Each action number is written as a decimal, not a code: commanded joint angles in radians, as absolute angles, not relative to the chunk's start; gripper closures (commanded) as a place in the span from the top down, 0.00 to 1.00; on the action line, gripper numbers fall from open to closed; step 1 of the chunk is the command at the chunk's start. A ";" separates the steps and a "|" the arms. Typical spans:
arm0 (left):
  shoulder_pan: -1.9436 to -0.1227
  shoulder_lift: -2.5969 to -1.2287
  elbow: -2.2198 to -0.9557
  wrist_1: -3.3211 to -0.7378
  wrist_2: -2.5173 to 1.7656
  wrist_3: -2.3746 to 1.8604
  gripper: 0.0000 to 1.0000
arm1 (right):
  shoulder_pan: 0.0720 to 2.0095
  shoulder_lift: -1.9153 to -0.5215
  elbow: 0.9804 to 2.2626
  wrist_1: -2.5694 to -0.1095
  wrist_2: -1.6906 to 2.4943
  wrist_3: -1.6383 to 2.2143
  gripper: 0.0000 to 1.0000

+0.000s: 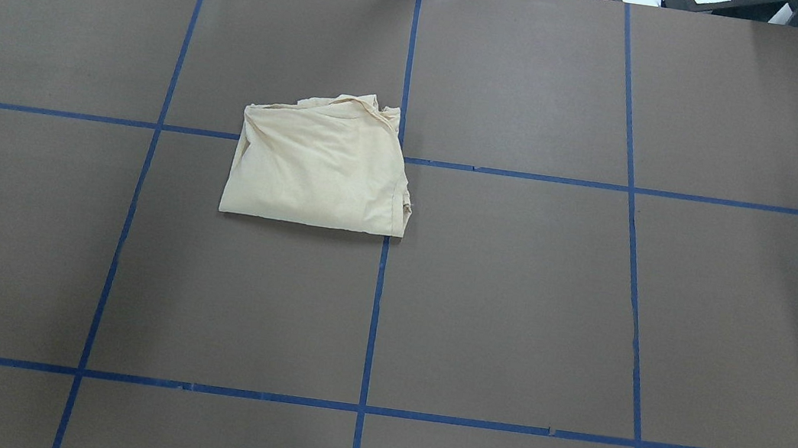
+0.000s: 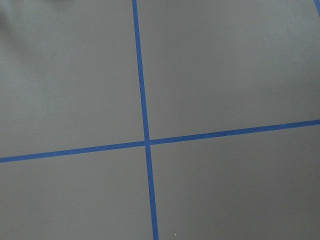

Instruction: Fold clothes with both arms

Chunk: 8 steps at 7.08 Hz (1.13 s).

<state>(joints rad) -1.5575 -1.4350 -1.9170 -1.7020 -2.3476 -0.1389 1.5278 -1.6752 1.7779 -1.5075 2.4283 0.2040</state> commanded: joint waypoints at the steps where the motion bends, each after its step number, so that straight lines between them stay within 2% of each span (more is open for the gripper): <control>1: -1.559 -1.428 -1.905 -1.704 -2.384 -0.137 1.00 | 1.528 -1.675 1.779 -1.506 2.427 0.204 1.00; 8: -1.557 -1.430 -1.902 -1.706 -2.381 -0.138 1.00 | 1.516 -1.677 1.787 -1.477 2.301 0.193 1.00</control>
